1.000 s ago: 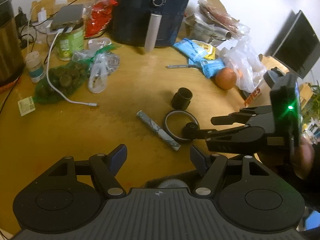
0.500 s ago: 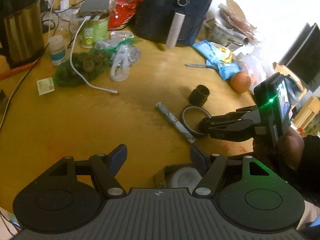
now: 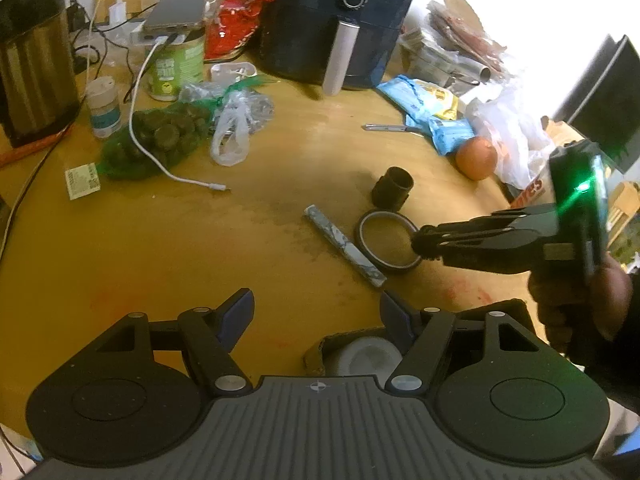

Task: Organize objects
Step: 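Lift the black knob cap out of the ring with the right gripper, then grasp the grey foil strip with the left gripper while the right holds the knob cap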

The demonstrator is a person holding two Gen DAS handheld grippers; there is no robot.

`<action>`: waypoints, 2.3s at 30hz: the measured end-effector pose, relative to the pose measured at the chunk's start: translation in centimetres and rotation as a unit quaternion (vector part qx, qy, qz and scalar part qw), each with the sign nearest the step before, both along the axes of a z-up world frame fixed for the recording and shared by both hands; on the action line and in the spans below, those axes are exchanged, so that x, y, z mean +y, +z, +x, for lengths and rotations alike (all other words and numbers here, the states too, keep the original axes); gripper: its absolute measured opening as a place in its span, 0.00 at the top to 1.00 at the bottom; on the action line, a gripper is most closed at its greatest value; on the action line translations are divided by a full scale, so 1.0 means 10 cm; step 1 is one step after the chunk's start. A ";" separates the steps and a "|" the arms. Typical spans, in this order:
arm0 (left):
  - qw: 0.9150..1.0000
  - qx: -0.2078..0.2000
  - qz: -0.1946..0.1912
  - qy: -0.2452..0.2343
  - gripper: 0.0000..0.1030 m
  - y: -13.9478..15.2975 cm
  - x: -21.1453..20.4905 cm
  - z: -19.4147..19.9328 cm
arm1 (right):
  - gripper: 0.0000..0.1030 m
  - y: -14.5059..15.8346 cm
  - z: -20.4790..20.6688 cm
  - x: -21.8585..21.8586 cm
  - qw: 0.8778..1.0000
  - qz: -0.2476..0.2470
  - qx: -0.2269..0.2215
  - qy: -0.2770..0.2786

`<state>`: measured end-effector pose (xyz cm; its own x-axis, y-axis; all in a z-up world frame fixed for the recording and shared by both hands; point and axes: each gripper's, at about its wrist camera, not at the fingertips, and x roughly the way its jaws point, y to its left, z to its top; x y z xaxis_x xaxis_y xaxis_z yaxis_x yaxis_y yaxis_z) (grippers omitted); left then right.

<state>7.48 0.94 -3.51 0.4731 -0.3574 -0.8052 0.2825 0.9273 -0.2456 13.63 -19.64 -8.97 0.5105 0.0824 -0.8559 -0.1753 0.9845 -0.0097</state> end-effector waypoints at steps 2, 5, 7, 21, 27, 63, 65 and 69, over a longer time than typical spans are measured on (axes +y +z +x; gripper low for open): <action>1.000 -0.001 0.002 -0.005 0.33 0.00 -0.03 0.02 | 0.70 0.07 -0.05 -0.05 1.000 0.011 -0.005 -0.011; 1.000 -0.003 0.006 -0.013 0.33 0.01 -0.06 0.05 | 0.70 0.19 -0.13 -0.13 0.999 0.022 -0.016 -0.025; 1.000 -0.004 0.009 -0.019 0.33 0.01 -0.08 0.08 | 0.70 0.26 -0.18 -0.18 0.999 0.029 -0.023 -0.034; 0.997 -0.009 0.038 -0.064 0.33 -0.03 -0.29 0.33 | 0.70 0.67 -0.55 -0.52 0.988 0.091 -0.066 -0.109; 0.994 -0.013 0.057 -0.089 0.33 -0.10 -0.43 0.48 | 0.70 0.75 -0.69 -0.63 0.984 0.099 -0.075 -0.130; 0.982 0.055 0.133 -0.119 0.65 -0.93 -1.10 1.13 | 0.70 0.83 -1.35 -1.02 0.966 0.113 -0.092 -0.215; 0.980 0.042 0.146 -0.127 0.70 -0.93 -1.12 1.08 | 0.70 0.84 -1.36 -1.03 0.965 0.114 -0.094 -0.216; 0.979 0.034 0.156 -0.130 0.83 -0.93 -1.10 1.03 | 0.70 0.84 -1.38 -1.03 0.965 0.115 -0.095 -0.216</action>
